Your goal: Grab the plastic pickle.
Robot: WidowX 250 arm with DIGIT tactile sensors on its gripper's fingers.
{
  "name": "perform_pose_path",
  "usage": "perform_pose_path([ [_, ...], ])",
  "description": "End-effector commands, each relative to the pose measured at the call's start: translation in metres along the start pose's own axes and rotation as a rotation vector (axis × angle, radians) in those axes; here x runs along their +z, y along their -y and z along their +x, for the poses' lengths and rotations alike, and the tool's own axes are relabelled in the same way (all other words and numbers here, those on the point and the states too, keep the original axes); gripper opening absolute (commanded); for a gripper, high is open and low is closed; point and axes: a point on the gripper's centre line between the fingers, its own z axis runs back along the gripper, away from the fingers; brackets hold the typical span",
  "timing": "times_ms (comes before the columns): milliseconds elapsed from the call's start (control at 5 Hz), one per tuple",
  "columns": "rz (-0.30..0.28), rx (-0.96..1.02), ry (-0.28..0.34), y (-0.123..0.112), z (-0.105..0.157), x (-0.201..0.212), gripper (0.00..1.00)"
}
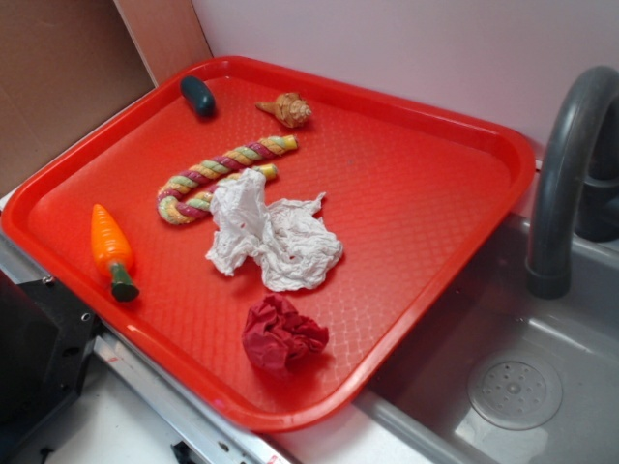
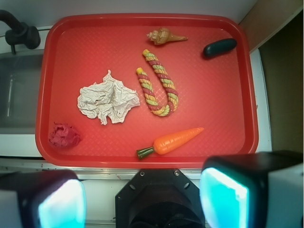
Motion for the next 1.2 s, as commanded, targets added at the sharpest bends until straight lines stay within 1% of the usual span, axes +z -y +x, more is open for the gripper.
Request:
perform_pose_path([
  [0,0.000,0.000,0.000,0.000,0.000,0.000,1.00],
  [200,0.026,0.110,0.060,-0.010,0.026,-0.020,1.00],
  [400,0.053,0.177,0.083,-0.016,0.042,-0.034,1.00],
  [600,0.108,0.279,0.132,-0.030,0.071,-0.058,1.00],
  [800,0.202,0.473,0.214,-0.059,0.100,-0.087,1.00],
  [1000,0.248,0.573,0.242,-0.085,0.118,-0.113,1.00],
])
